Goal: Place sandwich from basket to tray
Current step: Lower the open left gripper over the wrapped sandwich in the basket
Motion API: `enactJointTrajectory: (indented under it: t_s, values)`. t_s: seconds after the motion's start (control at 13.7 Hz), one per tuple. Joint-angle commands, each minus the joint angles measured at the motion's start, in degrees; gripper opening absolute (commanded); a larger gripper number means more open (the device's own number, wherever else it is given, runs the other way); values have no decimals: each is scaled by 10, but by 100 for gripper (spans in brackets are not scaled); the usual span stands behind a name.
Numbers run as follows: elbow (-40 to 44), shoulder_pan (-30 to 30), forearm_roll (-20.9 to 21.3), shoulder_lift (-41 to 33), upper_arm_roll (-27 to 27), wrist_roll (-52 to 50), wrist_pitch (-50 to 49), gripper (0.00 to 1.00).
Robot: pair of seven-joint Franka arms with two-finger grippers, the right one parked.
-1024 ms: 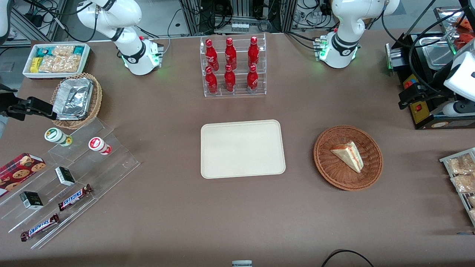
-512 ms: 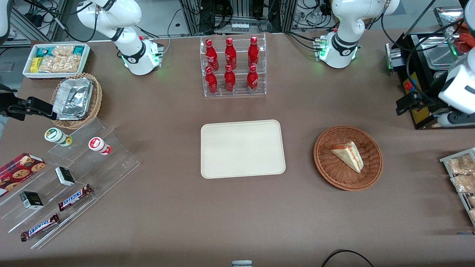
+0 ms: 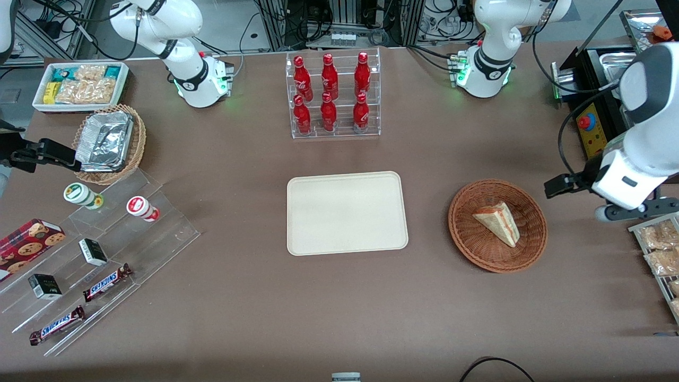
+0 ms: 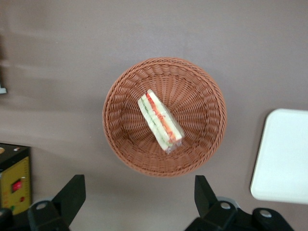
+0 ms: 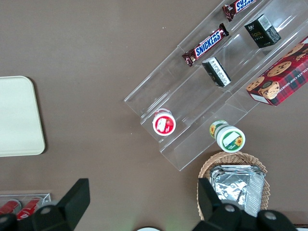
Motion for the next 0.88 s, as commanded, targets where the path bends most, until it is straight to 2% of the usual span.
enactJointTrajectory:
  t_s: [0.0, 0.15, 0.37, 0.8]
  values:
    - [-61, 0, 10, -16, -9, -70, 60, 100]
    - [-115, -1, 16, -27, -10, -82, 116, 100]
    - [-205, -14, 16, -55, -12, -164, 217, 100]
    - [-286, -29, 16, -51, -12, -281, 336, 100]
